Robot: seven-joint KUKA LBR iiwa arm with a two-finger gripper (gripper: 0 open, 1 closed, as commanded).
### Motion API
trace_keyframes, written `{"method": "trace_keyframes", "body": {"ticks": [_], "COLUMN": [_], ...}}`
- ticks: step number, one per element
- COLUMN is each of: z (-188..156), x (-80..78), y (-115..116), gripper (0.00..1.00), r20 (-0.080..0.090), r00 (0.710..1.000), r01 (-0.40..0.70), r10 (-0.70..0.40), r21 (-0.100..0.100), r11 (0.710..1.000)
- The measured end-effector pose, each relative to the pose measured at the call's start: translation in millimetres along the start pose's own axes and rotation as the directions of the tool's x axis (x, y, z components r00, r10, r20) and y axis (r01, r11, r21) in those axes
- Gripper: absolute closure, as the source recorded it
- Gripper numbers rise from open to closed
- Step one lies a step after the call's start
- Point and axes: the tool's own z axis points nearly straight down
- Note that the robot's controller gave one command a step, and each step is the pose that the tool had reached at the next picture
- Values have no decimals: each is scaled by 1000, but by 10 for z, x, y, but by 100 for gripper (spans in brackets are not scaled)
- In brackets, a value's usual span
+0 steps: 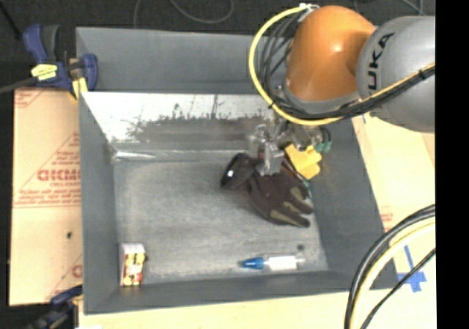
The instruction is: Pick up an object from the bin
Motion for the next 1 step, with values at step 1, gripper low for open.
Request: {"method": "trace_keyframes", "body": {"ticks": [1], "z": [-395], "x": [-21], "y": [-4], "gripper": [100], "r20": [7], "r00": [1000], "r01": [-4], "r10": [4], "r21": [2], "r11": [1000]}}
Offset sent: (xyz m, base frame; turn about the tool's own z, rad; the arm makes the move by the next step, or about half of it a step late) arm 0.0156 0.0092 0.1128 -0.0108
